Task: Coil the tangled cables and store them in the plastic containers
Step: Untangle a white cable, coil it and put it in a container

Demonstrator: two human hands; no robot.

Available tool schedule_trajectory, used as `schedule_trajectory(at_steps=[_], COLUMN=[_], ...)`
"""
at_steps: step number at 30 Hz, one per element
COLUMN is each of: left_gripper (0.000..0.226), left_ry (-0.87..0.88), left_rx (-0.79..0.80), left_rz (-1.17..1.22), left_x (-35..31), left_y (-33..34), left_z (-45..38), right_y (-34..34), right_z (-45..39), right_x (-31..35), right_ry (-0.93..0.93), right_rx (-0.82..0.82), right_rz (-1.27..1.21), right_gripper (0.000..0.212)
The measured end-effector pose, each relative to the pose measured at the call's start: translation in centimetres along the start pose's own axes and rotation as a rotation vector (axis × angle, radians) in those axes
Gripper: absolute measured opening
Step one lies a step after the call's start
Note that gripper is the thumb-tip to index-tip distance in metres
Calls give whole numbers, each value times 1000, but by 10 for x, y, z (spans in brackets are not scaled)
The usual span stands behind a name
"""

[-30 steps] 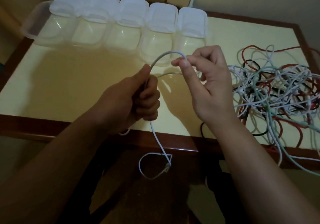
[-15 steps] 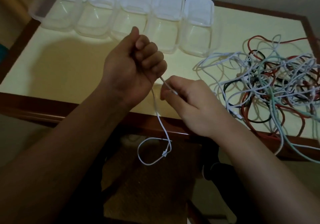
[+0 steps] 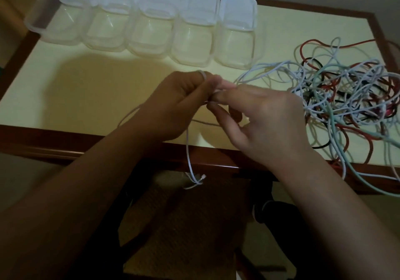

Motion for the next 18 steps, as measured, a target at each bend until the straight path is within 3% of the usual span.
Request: schedule_trajectory(at_steps=[2, 4, 7, 10, 12, 14, 16, 18], left_gripper=[47, 57, 69, 67, 62, 57, 53, 52], left_ry=[-52, -154, -285, -332, -341, -381, -406, -411], left_rx=[99, 170, 304, 376, 406, 443, 465, 437], left_rz=[-13, 123, 211, 317, 446, 544, 610, 647], left_x=[3, 6, 10, 9, 6, 5, 4, 5], left_y=[4, 8, 17, 21, 20, 19, 17, 13], left_z=[2, 3, 9, 14, 16, 20, 25, 26], right_y=[-8, -8, 0, 8, 19, 40, 64, 76], right_z=[-1, -1, -1, -6, -9, -5, 6, 11], right_x=[-9, -20, -26, -27, -34, -42, -44, -41], right_ry=[25, 62, 94, 159, 374, 685, 1041, 1279], right_rx=[-103, -133, -89, -16, 105, 341, 592, 724], right_rz=[-11, -46, -168, -308, -477, -741, -1181, -1572], right_gripper=[26, 33, 28, 20, 27, 43, 38, 26])
Point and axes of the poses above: each hand's wrist, its own z-axis away from the middle knuckle, its own y-axis out of the palm, x = y × z, the point moved 7 cm from there along -z, towards the middle knuckle, and after that the axes turned 12 degrees about y, right-handed, at the moved point
